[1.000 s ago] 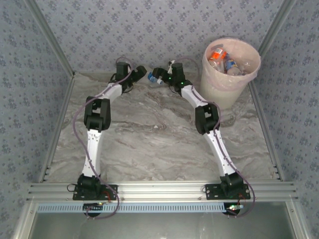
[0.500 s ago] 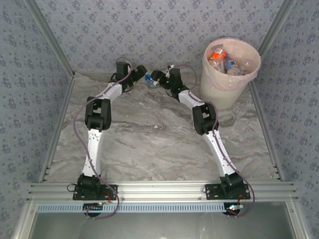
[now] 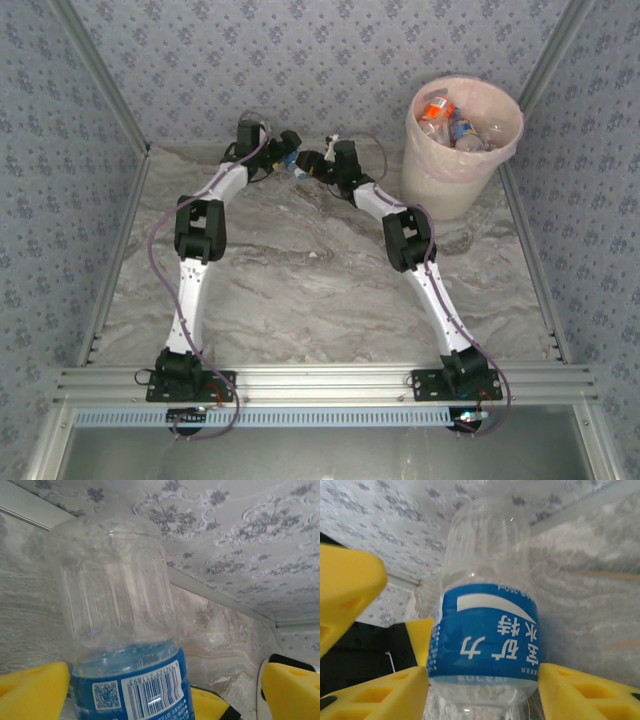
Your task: Put the plastic bottles in the bin
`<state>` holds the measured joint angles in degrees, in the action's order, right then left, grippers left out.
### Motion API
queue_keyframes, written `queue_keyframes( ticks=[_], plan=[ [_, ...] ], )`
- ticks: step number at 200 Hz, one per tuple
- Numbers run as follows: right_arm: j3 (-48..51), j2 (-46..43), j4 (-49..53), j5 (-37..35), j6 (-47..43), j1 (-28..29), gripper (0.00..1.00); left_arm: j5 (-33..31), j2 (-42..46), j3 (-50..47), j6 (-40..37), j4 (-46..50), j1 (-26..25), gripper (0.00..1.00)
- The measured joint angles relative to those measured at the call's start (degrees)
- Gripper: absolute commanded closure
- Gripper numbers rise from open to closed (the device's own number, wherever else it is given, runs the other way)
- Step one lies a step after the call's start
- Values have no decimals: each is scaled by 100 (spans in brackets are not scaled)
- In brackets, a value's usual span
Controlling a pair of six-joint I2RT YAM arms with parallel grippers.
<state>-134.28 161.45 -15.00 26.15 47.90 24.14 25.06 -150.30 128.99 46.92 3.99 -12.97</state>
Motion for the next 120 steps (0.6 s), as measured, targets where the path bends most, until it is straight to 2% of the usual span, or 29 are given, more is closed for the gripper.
queue_keyframes(
  ticks=[34,120],
  plan=[
    [382,-251,61,131,-39,17,45,131,105,-264,-74,24,-15,2],
    [3799,-2271,-546,282,-96,389,47,350,2243,-4085,129,-1167,-243,2]
  ],
)
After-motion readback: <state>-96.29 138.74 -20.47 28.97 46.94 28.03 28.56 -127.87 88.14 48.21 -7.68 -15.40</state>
